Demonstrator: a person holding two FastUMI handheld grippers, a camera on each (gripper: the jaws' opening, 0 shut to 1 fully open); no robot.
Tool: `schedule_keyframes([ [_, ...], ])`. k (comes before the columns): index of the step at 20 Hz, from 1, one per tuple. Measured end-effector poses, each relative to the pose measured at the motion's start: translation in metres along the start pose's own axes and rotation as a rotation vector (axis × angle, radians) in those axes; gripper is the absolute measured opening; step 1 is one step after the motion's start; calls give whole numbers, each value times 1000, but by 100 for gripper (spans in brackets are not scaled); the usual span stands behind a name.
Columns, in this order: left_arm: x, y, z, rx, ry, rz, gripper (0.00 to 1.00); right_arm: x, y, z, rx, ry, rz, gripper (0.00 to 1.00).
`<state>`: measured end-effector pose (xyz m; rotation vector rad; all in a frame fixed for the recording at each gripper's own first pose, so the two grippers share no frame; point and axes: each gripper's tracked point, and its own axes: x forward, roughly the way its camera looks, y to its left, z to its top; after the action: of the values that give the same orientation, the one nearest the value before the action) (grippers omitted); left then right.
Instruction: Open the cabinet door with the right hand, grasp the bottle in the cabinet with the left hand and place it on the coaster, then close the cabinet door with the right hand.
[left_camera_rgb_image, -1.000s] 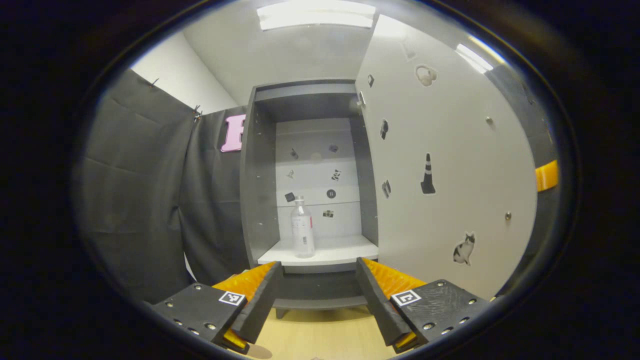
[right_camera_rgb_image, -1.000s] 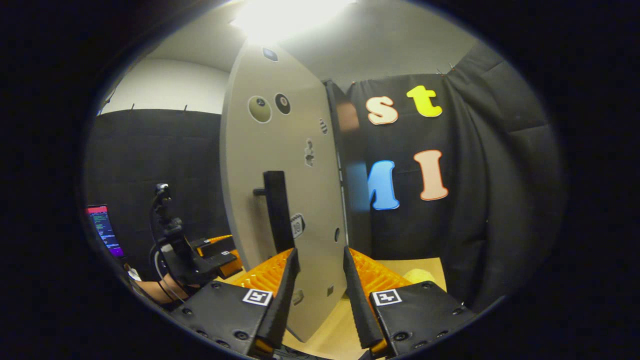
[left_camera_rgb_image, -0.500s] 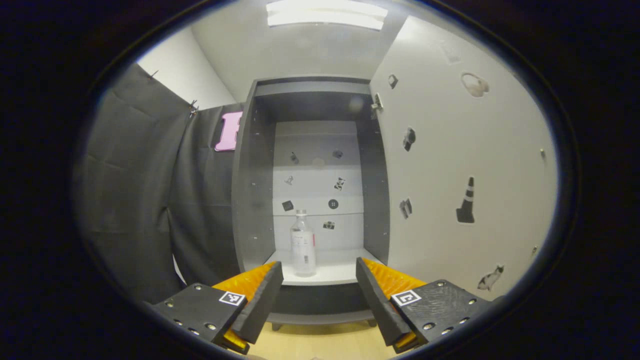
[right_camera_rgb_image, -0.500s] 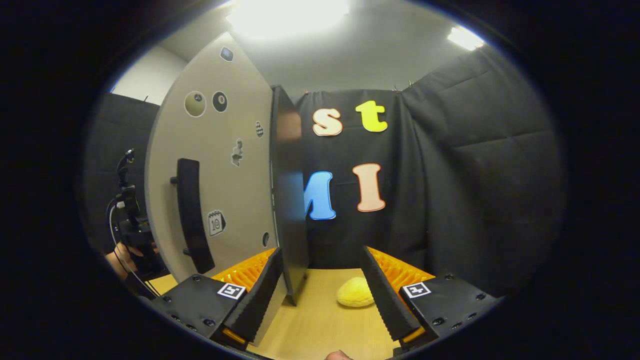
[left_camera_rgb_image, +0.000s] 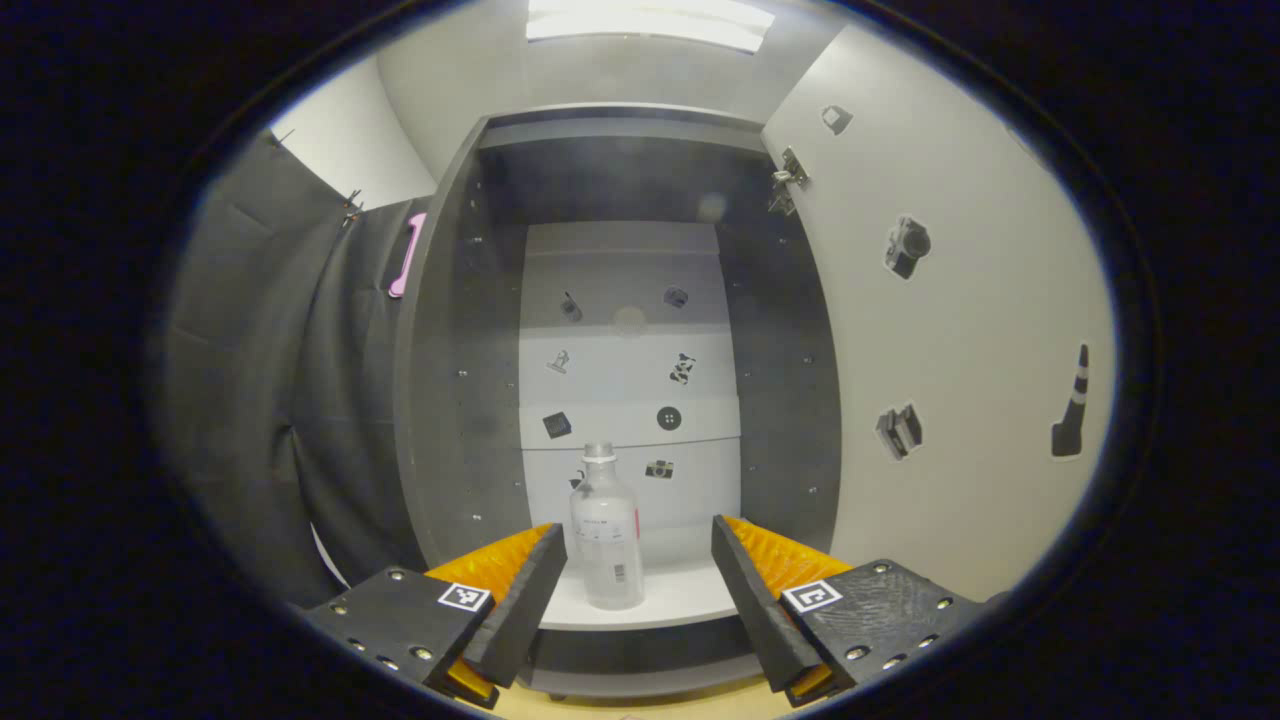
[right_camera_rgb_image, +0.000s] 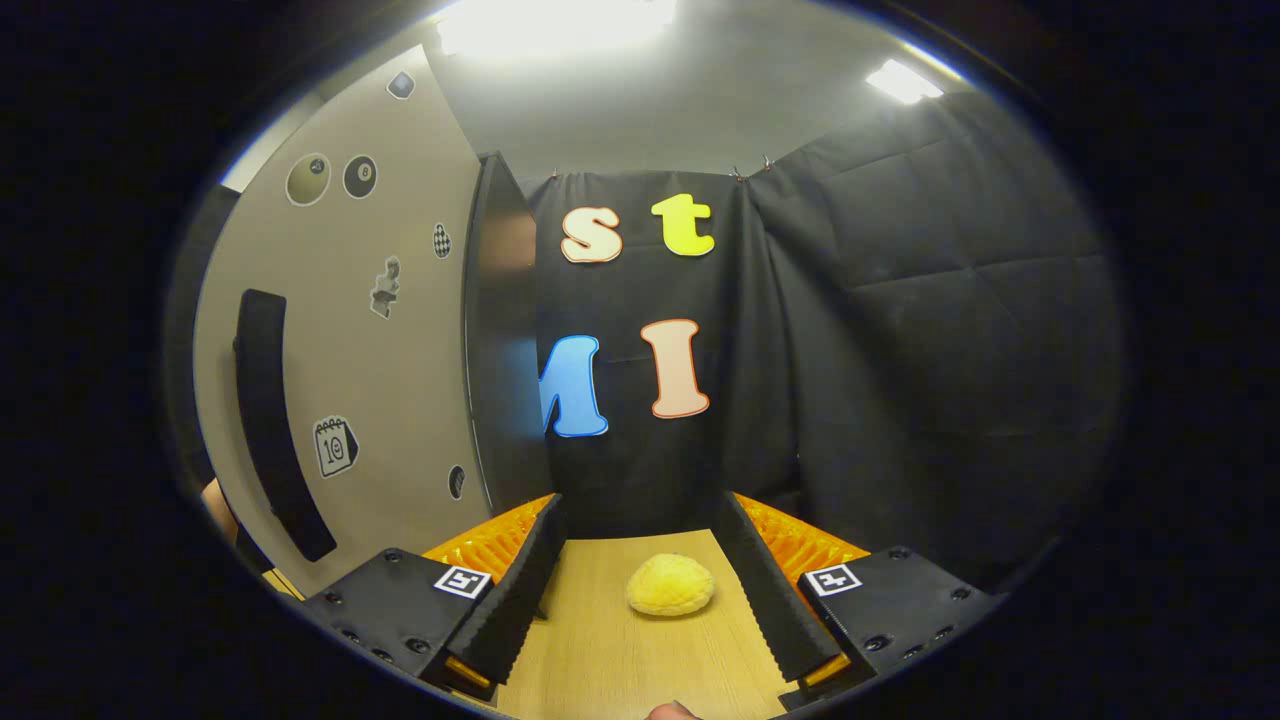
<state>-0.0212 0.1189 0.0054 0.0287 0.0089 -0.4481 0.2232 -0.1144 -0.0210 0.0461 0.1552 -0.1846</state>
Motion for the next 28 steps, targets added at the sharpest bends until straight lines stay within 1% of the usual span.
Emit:
schedule_keyframes([
  [2,-2,0,1,3,2,-4,88,6,2,-4,-9,12,-23,98],
  [3,-4,0,2,-1,6,-6,90,10,5,-6,-13,15,-33,98],
  [9,-4,-3,-3,10,34,-23,90,27,10,-16,-43,51,-80,98],
  [15,-4,-3,-7,-1,73,-34,90,38,16,-27,-58,86,-103,98],
  [19,-9,-4,-2,-4,84,-50,92,43,20,-30,-52,94,-101,98],
  [21,-9,-4,-2,-3,89,-48,90,44,21,-30,-55,95,-97,98],
  [23,-15,-6,8,-12,89,-40,76,45,23,-31,-57,97,-91,98],
  [26,-27,0,11,-37,84,-21,72,44,24,-31,-58,94,-78,98],
  [27,-35,4,14,-44,78,-10,75,43,24,-31,-56,93,-73,98],
  [28,-41,8,19,-49,70,-1,73,42,25,-30,-53,91,-66,98],
])
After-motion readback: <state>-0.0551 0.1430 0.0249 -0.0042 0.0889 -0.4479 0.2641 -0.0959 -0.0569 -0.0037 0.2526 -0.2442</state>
